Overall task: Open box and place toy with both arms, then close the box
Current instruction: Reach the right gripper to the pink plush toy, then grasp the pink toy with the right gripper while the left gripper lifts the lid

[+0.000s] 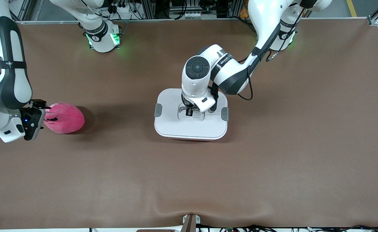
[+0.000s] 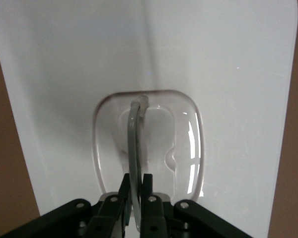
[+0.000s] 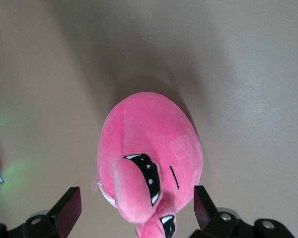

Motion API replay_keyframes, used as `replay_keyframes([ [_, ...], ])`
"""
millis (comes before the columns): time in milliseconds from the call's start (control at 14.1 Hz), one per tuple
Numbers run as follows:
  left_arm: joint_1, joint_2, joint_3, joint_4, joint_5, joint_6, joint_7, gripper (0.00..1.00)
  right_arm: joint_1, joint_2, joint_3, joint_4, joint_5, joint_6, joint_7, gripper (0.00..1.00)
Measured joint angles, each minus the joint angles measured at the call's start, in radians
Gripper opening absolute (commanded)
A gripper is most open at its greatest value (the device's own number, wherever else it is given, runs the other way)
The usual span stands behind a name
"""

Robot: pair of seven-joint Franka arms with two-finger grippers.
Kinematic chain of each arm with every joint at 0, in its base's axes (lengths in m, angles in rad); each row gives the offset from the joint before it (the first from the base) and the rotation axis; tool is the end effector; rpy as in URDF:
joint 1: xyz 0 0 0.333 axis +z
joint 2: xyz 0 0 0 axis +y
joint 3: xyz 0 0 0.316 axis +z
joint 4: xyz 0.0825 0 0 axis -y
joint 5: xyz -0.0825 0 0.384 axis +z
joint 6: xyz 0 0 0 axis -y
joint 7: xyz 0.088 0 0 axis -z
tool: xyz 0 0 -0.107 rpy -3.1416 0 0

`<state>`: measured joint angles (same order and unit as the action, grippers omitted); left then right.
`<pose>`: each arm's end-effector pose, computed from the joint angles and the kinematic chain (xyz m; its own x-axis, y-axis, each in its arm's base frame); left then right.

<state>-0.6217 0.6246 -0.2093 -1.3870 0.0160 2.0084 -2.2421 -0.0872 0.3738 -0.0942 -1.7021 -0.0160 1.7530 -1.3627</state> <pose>0.5091 -0.5116 0.3519 0.1238 0.9883 -0.0888 0.9898 -0.1294 -0.0604 0.6081 -0.1082 0.3550 0.3554 0.9279 -0.1126 0.8785 -0.3727 -0.2990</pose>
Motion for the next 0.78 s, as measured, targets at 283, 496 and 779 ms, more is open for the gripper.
replay_keyframes([
  [283, 0.0, 0.0, 0.001, 0.001, 0.0, -0.002, -0.004, 0.03, 0.0, -0.002, 0.0, -0.042, 0.0, 0.055, -0.05, 1.0],
  [496, 0.0, 0.0, 0.002, 0.002, 0.0, -0.002, -0.005, 0.03, 0.0, -0.002, 0.0, -0.048, 0.0, 0.076, -0.097, 1.0],
  [779, 0.001, 0.0, 0.005, 0.004, 0.0, -0.002, -0.011, 0.03, 0.0, -0.003, -0.002, -0.052, 0.0, 0.08, -0.134, 1.0],
])
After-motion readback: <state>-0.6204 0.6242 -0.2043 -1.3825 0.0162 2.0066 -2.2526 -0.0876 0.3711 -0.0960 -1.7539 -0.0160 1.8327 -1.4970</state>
